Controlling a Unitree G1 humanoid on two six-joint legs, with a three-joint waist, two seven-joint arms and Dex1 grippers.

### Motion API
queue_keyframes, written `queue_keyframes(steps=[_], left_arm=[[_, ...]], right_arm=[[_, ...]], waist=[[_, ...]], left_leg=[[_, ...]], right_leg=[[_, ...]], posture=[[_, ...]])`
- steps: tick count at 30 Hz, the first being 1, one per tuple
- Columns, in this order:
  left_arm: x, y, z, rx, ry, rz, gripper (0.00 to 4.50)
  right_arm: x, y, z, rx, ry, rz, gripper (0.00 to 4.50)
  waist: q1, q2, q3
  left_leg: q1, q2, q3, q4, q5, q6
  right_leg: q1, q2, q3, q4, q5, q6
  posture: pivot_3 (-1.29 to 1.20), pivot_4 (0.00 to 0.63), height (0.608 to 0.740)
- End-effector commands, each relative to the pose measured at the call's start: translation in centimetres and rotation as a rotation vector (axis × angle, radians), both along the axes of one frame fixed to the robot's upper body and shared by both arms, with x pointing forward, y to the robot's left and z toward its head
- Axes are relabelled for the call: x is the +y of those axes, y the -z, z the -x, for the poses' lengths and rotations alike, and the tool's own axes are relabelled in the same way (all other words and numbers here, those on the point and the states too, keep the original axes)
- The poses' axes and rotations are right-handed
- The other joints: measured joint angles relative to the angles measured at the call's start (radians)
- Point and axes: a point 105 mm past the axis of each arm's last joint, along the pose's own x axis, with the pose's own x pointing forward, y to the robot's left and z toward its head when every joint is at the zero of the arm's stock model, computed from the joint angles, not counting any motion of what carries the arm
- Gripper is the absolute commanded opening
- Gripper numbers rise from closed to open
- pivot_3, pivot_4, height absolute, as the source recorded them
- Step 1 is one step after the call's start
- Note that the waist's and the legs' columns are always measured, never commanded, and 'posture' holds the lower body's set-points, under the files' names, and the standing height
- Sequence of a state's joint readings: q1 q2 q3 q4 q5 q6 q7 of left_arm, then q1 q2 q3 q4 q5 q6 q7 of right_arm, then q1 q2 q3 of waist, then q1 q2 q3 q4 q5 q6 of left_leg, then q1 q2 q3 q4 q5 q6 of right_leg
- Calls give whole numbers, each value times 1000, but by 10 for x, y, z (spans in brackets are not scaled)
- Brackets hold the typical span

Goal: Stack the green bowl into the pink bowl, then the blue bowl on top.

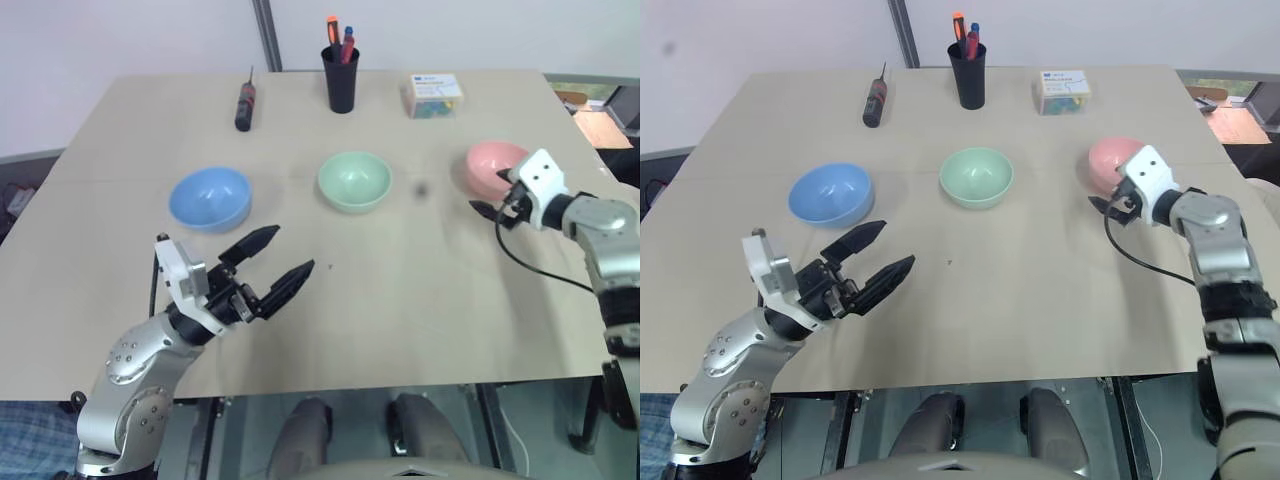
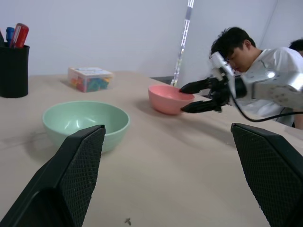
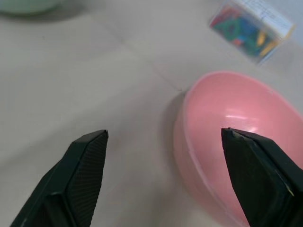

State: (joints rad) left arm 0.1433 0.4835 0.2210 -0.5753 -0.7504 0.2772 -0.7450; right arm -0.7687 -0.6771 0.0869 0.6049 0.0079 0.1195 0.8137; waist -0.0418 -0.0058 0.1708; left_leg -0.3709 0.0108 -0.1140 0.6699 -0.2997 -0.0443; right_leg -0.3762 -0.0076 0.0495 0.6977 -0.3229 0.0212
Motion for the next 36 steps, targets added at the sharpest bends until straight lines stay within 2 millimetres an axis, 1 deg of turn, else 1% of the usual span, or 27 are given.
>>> queue_keyframes(steps=[1,5,6,7,8,9,10,11,12,13,14,15,16,17,21,23,25,26,28,29,31,33,34,36], left_arm=[[-7,-10,9,-41,35,5,4500],[-9,-10,12,-45,33,1,4500],[-9,-9,13,-46,29,3,4500],[-9,-9,13,-46,22,8,4500],[-9,-9,13,-46,18,10,4500],[-9,-9,14,-45,13,12,4500],[-8,-8,14,-43,1,12,4500],[-8,-7,14,-41,-4,10,4500],[-8,-6,15,-39,-8,10,4500],[-8,-6,15,-38,-11,11,4500],[-8,-5,15,-38,-11,12,4500],[-9,-5,15,-39,-11,10,4500],[-9,-5,15,-39,-11,8,4500],[-9,-5,15,-40,-11,9,4500],[-6,-3,14,-37,-4,-8,4500],[-5,-3,12,-38,-8,-9,4500],[-3,-3,12,-40,-11,-12,4500],[-2,-3,11,-39,-14,-14,4500],[2,-1,10,-34,-23,-23,4500],[3,0,9,-30,-24,-28,4500],[4,3,9,-25,-21,-35,4500],[5,4,8,-22,-17,-39,4500],[5,4,8,-21,-14,-43,4500],[7,5,7,-21,-8,-49,4500]], right_arm=[[-2,1,-13,69,19,38,4002],[1,-1,-25,79,24,84,4002],[2,0,-26,89,20,90,3500],[3,0,-27,94,16,97,3498],[3,1,-27,97,11,106,3329],[4,1,-28,96,7,113,2757],[5,1,-29,94,7,113,2441],[6,1,-29,94,2,115,2245],[6,1,-29,93,-2,117,1639],[7,1,-29,93,-6,120,1380],[7,1,-29,93,-10,123,846],[7,0,-29,87,-19,138,585],[8,0,-29,82,-26,149,218],[8,-1,-29,78,-32,154,86],[13,-8,-29,59,-67,148,86],[21,-13,-26,35,-129,157,86],[39,-24,-18,4,-263,166,86],[53,-33,-11,-7,-329,148,86],[81,-45,12,-11,-455,129,86],[93,-46,26,-2,-513,134,86],[110,-40,57,27,-617,175,86],[120,-32,79,37,-681,238,86],[123,-26,90,42,-718,285,86],[137,-9,118,55,-812,364,86]], waist=[[-1,0,0],[-1,0,0],[0,0,0],[0,0,0],[0,0,0],[0,0,0],[0,0,0],[0,0,0],[0,0,0],[-1,0,0],[-1,0,0],[-1,0,0],[-1,0,0],[-2,0,0],[-2,0,0],[-2,0,0],[-3,0,0],[-3,1,0],[-2,1,0],[-1,2,1],[3,2,1],[11,2,1],[12,2,1],[20,2,1]], left_leg=[[0,0,0,0,0,0],[0,0,0,0,0,0],[-1,0,0,0,0,0],[-1,0,0,0,0,0],[-2,0,-1,0,0,0],[-3,0,0,0,0,0],[-3,0,-1,0,0,0],[-4,0,-2,0,0,0],[-5,0,-1,0,0,0],[-5,0,-1,0,0,0],[-5,0,-1,0,0,0],[-5,0,-2,0,0,0],[-5,0,-2,1,0,0],[-5,0,-1,1,0,0],[-5,0,-1,1,0,0],[-5,0,-1,1,0,0],[-5,0,-1,1,0,0],[-6,0,-1,1,0,0],[-7,2,-2,1,0,0],[-8,2,-2,0,0,0],[-9,3,-5,0,0,0],[-11,2,-8,1,0,0],[-11,1,-8,1,0,0],[-11,0,-9,2,0,0]], right_leg=[[0,-1,0,0,0,0],[-1,-2,0,0,0,0],[-2,-2,0,0,0,0],[-2,-2,0,0,0,0],[-2,-2,0,0,0,0],[-3,-2,0,0,0,0],[-3,-3,0,0,0,0],[-3,-3,-1,-1,0,0],[-4,-3,-1,0,0,0],[-4,-3,-1,0,0,0],[-5,-3,-1,0,0,0],[-5,-3,-1,0,0,0],[-5,-3,-1,0,0,0],[-5,-3,-1,0,0,0],[-5,-3,-1,1,0,0],[-5,-3,-1,1,0,0],[-5,-3,-1,1,0,0],[-6,-3,-1,1,0,0],[-6,-3,-2,0,0,0],[-7,-3,-2,0,0,0],[-8,-3,-3,0,0,0],[-8,-3,-5,-1,0,0],[-7,-4,-6,-1,0,0],[-6,-5,-7,-1,0,0]], posture=[[0,150,740],[0,150,740],[0,150,740],[0,150,740],[0,150,740],[0,150,740],[0,150,740],[0,150,740],[0,150,740],[0,150,740],[0,150,740],[0,150,740],[0,150,740],[0,150,740],[0,150,740],[0,150,740],[0,150,740],[0,150,740],[0,150,740],[0,150,740],[0,150,740],[0,150,740],[0,150,740],[0,150,740]])
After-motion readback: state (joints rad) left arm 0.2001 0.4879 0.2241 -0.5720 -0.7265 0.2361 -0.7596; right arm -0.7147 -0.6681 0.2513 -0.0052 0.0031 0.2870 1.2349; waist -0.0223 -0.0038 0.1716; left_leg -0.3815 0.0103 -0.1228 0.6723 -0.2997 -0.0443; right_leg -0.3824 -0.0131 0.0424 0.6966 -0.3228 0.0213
